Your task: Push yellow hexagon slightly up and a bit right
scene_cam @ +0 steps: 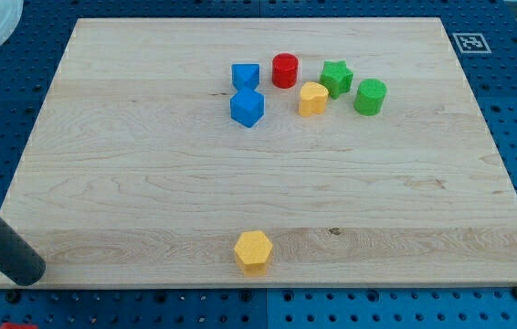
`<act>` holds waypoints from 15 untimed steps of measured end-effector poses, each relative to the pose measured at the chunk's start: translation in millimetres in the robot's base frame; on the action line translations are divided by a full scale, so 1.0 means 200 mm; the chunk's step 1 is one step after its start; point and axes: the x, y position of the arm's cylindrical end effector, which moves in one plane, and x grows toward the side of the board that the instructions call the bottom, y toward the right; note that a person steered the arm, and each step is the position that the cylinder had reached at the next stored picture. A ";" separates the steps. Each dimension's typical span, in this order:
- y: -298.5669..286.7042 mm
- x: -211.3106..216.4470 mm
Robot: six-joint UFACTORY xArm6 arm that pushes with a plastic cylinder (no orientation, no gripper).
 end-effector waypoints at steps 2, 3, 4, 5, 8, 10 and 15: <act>0.04 0.00; 0.04 0.00; 0.30 0.00; 0.47 0.01; 1.25 0.00; 1.79 -0.13; 1.07 -0.37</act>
